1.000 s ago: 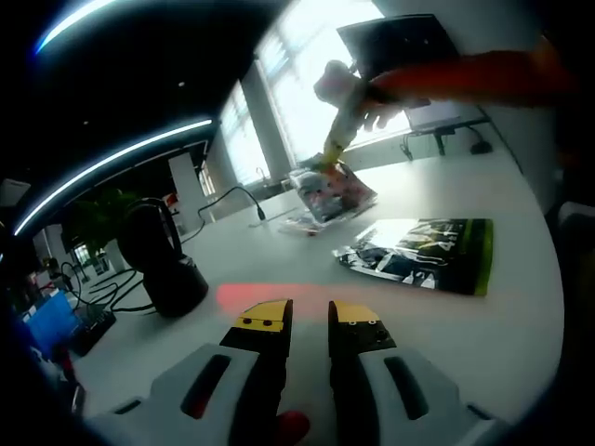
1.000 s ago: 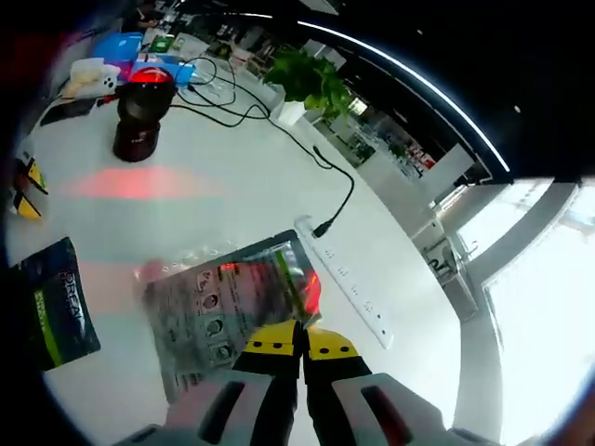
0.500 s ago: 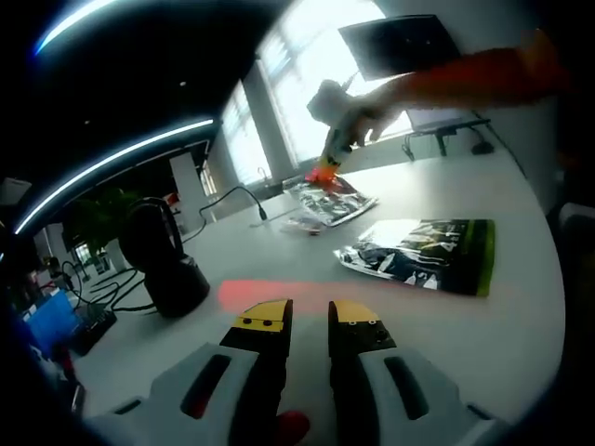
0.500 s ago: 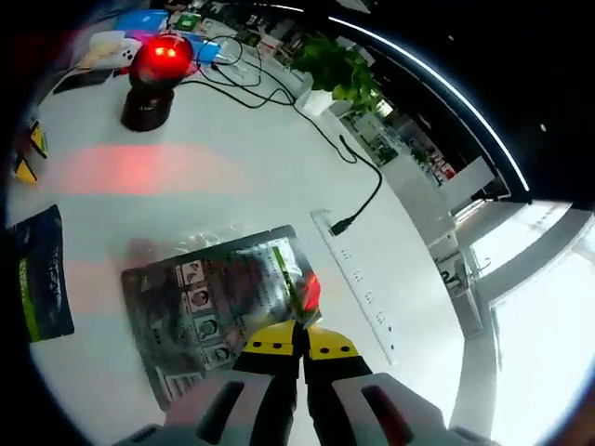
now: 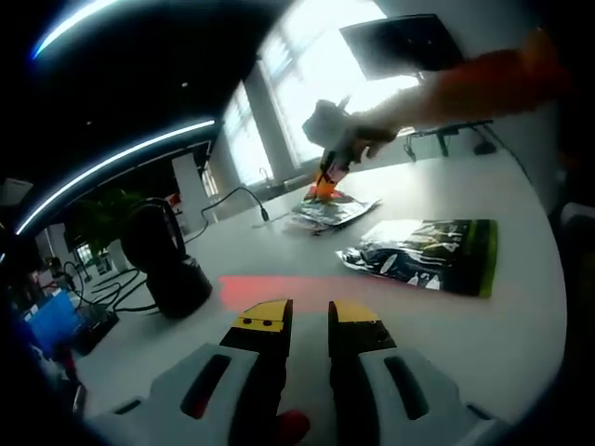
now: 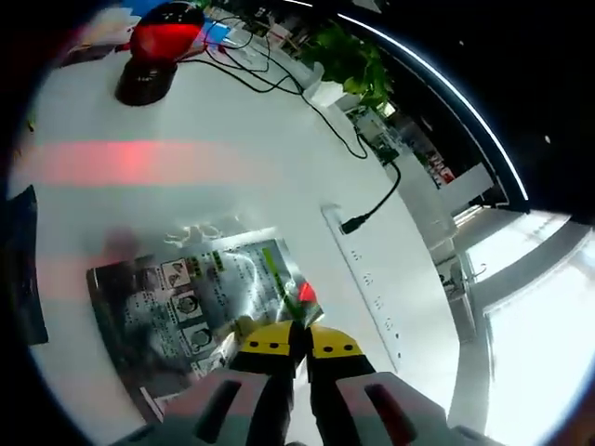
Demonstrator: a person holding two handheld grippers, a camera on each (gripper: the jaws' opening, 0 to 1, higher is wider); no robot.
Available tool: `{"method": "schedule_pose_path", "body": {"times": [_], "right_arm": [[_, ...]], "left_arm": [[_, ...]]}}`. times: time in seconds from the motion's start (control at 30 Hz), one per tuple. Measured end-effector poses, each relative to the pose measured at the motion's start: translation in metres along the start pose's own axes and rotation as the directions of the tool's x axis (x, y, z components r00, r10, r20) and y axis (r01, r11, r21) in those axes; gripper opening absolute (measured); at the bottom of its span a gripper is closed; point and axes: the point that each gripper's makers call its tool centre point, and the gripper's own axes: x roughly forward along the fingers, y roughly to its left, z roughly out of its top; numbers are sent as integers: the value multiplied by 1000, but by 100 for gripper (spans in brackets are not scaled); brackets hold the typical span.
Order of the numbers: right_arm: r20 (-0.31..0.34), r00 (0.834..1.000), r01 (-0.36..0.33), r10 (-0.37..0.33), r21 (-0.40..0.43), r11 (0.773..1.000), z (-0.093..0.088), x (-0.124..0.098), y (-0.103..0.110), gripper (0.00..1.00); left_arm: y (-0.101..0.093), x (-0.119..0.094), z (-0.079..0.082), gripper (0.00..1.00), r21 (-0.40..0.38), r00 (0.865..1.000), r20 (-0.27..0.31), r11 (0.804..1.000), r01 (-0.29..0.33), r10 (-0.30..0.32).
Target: Clip sheet goods on table flip sheet goods clip sheet goods scan sheet goods put sheet goods back to table
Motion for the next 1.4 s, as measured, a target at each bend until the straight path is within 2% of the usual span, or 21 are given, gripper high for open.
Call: {"method": "schedule_pose_path", "body": {"times": [0.27,0.37,0.47,0.53,0.57,0.67,0.9,1.0,1.07,1.2,1.4], "right_arm": [[13,1000,16,-16,50,999,-2,6,2,3],[18,999,30,-32,108,994,-4,5,1,5],[18,997,66,-71,218,974,-10,4,-9,14],[13,996,83,-89,231,969,-14,1,-14,23],[14,996,87,-92,233,969,-15,-2,-16,23],[57,994,70,-90,295,953,-14,-8,-17,19],[54,993,79,-102,322,943,-31,-21,-23,0],[76,992,64,-100,376,924,-34,-30,-22,0],[90,991,57,-99,388,920,-34,-36,-21,0],[107,990,49,-96,377,925,-33,-47,-17,0],[166,982,22,-91,377,926,-25,-73,-9,0]], "left_arm": [[1,-2,-1,8,-2,1000,0,1000,-5,5],[3,-3,-1,8,2,1000,0,1000,-14,14],[3,-3,-1,8,-2,1000,0,1000,-13,13],[3,-3,-1,8,-2,1000,0,1000,-13,13],[3,-4,-1,8,-2,1000,0,1000,-14,14],[4,-3,-2,8,6,1000,-3,1000,-18,18],[5,-4,-2,8,4,1000,-2,1000,-20,20],[5,-4,-1,8,7,1000,-1,1000,-23,23],[4,-4,-1,8,6,1000,-2,1000,-24,24],[2,-5,0,8,6,1000,-4,1000,-28,28],[1,-4,-1,8,14,1000,-8,999,-29,30]]}}
